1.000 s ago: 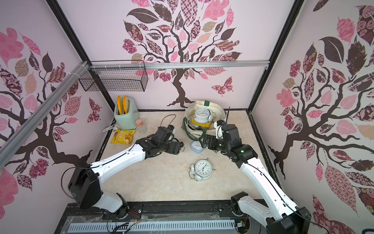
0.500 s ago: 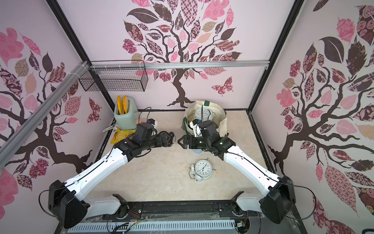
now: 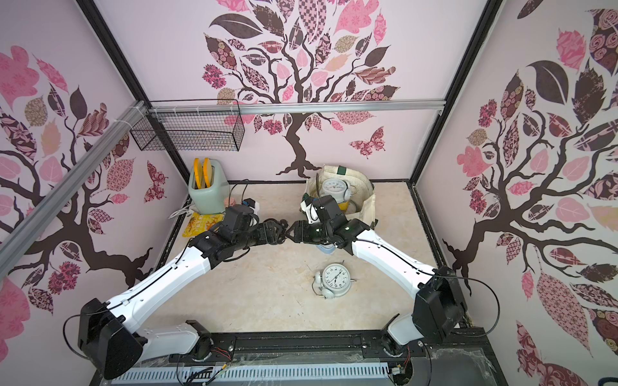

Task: Put the alarm clock into the canvas bag
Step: Pick up the alarm from the center of the board.

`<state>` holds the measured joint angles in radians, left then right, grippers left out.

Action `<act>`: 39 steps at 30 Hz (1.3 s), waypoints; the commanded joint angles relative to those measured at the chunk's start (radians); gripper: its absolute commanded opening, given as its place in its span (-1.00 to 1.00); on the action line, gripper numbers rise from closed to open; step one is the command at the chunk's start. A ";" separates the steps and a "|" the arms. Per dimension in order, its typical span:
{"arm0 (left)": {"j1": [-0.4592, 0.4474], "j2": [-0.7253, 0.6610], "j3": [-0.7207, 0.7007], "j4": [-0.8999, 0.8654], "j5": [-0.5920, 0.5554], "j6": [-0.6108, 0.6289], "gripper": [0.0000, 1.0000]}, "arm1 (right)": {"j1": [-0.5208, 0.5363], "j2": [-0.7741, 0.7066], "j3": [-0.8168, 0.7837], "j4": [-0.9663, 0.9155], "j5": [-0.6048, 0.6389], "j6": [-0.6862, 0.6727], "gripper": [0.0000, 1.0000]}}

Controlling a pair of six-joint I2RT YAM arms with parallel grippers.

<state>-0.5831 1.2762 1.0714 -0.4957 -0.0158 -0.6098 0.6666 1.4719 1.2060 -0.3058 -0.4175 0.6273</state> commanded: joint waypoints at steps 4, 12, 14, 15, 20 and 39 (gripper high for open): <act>-0.001 -0.032 -0.019 0.060 0.008 -0.010 0.45 | 0.014 0.046 0.052 0.041 -0.023 0.011 -0.07; 0.000 -0.034 -0.023 0.062 0.011 -0.012 0.45 | 0.021 0.064 0.056 0.059 -0.037 0.015 -0.42; -0.001 -0.033 -0.025 0.062 0.011 -0.012 0.45 | 0.021 0.059 0.052 0.065 -0.033 0.016 -0.48; -0.001 -0.032 -0.026 0.062 0.011 -0.013 0.45 | 0.021 0.059 0.052 0.067 -0.034 0.015 -0.51; 0.000 -0.030 -0.030 0.069 0.016 -0.014 0.45 | 0.022 0.065 0.055 0.071 -0.032 0.017 -0.63; 0.000 -0.082 -0.069 0.131 -0.040 0.043 0.96 | 0.018 0.067 0.192 -0.043 0.051 -0.085 -1.00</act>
<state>-0.5823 1.2404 1.0229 -0.4080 -0.0181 -0.6086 0.6796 1.5333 1.3033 -0.3035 -0.4118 0.6147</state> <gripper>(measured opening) 0.978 0.066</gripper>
